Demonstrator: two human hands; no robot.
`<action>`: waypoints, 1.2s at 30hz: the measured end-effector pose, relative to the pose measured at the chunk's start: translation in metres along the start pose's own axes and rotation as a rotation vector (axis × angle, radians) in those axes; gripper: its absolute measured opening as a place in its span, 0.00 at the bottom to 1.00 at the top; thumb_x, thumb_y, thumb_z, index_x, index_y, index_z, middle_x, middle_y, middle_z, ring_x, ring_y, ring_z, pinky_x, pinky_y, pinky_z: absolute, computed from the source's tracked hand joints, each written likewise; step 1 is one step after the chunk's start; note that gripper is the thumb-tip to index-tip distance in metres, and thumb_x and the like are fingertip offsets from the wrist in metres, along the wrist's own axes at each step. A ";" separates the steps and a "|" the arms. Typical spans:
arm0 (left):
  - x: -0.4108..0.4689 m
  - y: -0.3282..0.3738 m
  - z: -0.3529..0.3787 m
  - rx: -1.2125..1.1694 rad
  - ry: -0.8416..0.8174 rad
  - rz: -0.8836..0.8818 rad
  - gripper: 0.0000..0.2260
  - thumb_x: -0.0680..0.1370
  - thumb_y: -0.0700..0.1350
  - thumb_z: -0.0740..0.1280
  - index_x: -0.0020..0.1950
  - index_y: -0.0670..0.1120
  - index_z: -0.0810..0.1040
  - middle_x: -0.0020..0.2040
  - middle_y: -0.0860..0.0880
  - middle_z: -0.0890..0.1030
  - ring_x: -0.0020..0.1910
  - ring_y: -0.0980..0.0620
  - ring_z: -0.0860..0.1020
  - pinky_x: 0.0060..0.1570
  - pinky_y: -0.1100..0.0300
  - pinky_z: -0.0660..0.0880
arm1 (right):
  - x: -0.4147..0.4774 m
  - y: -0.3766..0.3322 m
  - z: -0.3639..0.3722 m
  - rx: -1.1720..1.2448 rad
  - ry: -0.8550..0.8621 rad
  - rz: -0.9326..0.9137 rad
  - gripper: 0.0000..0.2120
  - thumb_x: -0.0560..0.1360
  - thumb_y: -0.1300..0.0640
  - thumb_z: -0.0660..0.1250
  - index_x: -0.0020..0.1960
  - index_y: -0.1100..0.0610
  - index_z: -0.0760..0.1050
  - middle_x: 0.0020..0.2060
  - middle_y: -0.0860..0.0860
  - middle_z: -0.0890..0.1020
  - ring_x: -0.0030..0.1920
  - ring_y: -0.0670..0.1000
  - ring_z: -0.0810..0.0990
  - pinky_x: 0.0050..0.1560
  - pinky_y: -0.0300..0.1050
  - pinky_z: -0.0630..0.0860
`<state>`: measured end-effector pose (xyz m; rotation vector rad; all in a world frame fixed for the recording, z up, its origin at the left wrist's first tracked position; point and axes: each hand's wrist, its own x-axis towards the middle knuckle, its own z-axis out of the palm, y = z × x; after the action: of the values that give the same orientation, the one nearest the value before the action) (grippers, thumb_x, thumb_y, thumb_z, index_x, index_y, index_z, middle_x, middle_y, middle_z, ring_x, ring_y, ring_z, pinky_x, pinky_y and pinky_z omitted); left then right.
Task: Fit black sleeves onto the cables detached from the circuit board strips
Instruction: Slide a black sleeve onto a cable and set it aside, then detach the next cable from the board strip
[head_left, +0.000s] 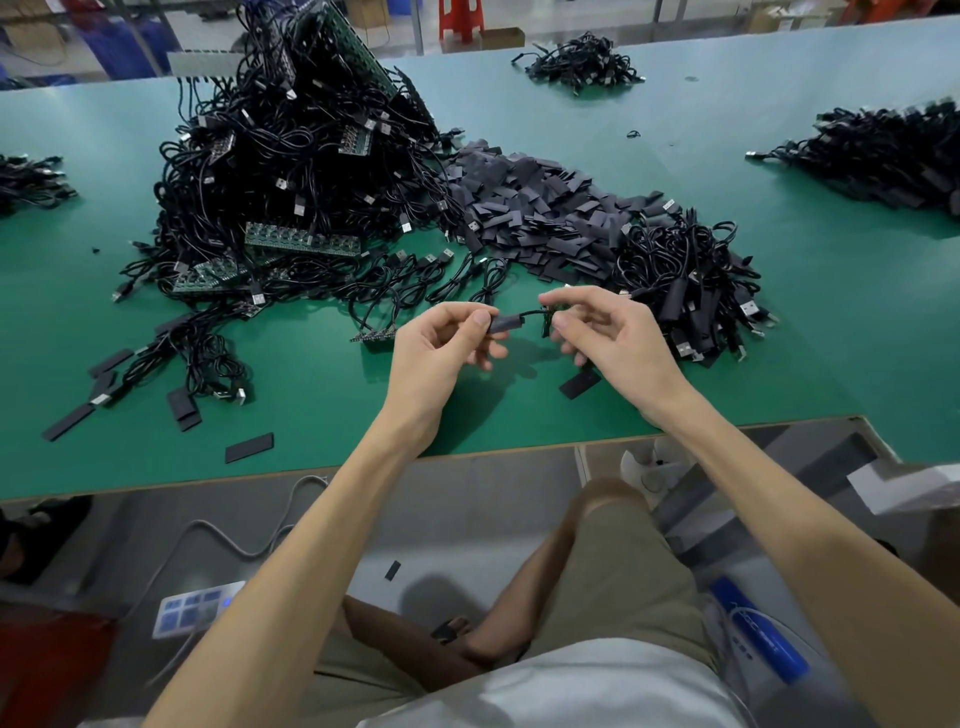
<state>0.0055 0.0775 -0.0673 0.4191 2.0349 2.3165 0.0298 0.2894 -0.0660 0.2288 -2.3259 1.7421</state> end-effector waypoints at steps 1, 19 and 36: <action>0.000 0.001 0.000 -0.002 -0.015 -0.006 0.07 0.82 0.40 0.68 0.55 0.37 0.81 0.44 0.42 0.86 0.38 0.49 0.82 0.38 0.60 0.78 | 0.000 -0.001 0.000 0.009 -0.019 0.011 0.10 0.82 0.61 0.67 0.62 0.58 0.82 0.40 0.52 0.84 0.39 0.47 0.81 0.41 0.47 0.78; 0.004 -0.005 0.011 0.360 -0.115 -0.047 0.16 0.86 0.51 0.59 0.54 0.44 0.83 0.45 0.49 0.86 0.38 0.50 0.83 0.31 0.63 0.73 | -0.005 -0.011 -0.003 0.145 -0.093 -0.011 0.13 0.84 0.56 0.62 0.47 0.60 0.82 0.44 0.49 0.85 0.47 0.51 0.85 0.42 0.37 0.76; 0.048 0.034 0.020 -0.093 -0.174 -0.321 0.10 0.81 0.46 0.70 0.45 0.41 0.82 0.37 0.48 0.82 0.30 0.53 0.78 0.28 0.64 0.74 | -0.001 -0.009 0.001 0.234 -0.039 0.115 0.08 0.86 0.63 0.58 0.63 0.62 0.70 0.42 0.57 0.81 0.37 0.53 0.82 0.38 0.45 0.77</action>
<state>-0.0316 0.1012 -0.0234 0.2576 1.7589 2.0938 0.0334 0.2862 -0.0585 0.1717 -2.1981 2.0846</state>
